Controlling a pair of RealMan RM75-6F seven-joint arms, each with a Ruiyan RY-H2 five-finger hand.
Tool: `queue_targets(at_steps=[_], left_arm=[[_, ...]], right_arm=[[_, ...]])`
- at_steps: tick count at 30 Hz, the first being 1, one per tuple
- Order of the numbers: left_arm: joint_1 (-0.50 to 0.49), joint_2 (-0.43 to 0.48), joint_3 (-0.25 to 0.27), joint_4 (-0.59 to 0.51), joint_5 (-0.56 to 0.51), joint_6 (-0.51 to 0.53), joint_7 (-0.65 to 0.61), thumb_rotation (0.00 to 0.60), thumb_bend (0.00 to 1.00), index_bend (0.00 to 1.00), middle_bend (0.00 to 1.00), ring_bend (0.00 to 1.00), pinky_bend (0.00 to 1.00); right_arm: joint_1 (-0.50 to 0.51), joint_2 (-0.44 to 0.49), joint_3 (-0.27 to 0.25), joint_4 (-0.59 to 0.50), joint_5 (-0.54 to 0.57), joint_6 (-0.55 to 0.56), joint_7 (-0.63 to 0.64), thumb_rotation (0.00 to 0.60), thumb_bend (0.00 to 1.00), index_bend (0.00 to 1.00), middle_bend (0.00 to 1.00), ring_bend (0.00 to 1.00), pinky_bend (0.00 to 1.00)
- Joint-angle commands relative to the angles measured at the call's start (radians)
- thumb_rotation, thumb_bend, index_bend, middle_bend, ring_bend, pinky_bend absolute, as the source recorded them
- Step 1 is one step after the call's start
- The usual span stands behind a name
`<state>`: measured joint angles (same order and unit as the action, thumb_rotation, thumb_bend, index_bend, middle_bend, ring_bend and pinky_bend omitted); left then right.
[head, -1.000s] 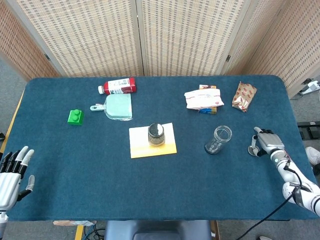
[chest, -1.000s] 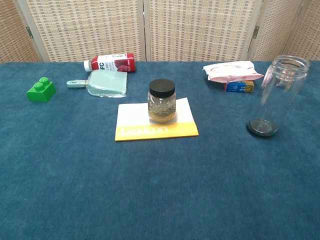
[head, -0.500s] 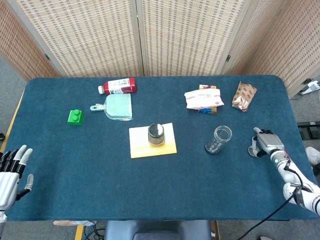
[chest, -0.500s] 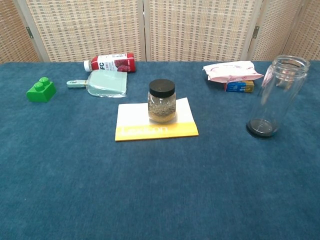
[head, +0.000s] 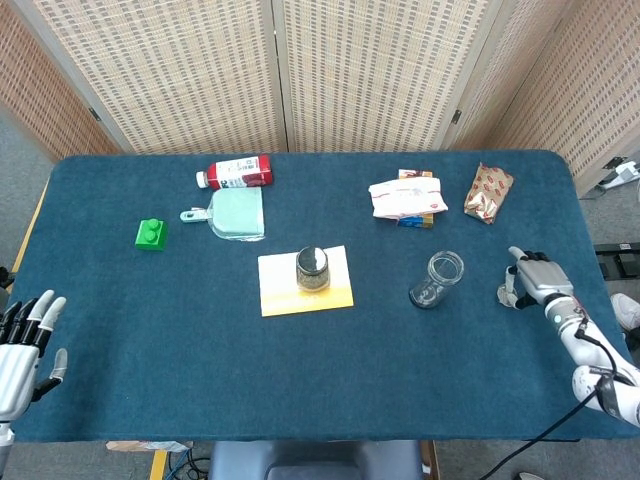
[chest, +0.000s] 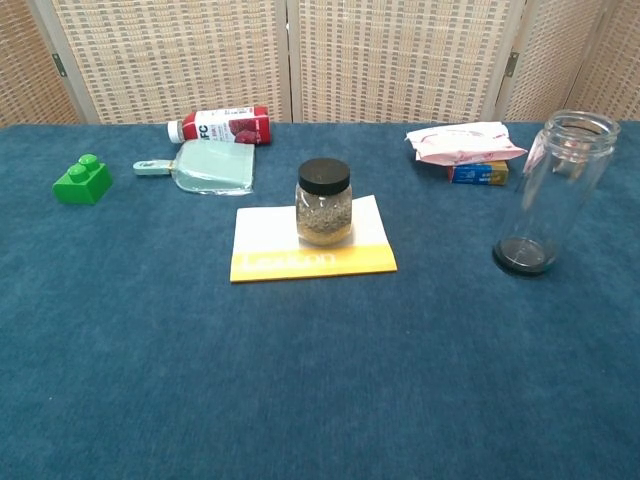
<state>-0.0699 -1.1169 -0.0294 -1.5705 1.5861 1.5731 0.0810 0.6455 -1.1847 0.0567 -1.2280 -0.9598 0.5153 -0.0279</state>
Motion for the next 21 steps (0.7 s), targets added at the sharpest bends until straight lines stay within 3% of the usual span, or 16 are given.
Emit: queue_targets(at_steps=[1,14,21], left_arm=[[0.000,-0.002,0.000,0.000,0.000,0.001,0.004,0.600,0.50,0.00,0.00,0.00,0.00],[-0.013,-0.022,-0.002,0.006,-0.020,-0.036,0.054,0.600,0.50,0.00,0.00,0.00,0.00],[-0.016,-0.023,-0.003,0.002,-0.024,-0.040,0.054,0.600,0.50,0.00,0.00,0.00,0.00]], right_arm=[[0.001,0.072,0.010,-0.091,0.016,0.046,-0.025,0.600,0.45,0.63,0.00,0.00,0.00],[0.011,0.373,0.044,-0.466,0.095,0.198,-0.133,0.600,0.45,0.64,0.00,0.00,0.00],[0.056,0.453,0.068,-0.587,0.143,0.201,-0.177,0.600,0.44,0.63,0.00,0.00,0.00]])
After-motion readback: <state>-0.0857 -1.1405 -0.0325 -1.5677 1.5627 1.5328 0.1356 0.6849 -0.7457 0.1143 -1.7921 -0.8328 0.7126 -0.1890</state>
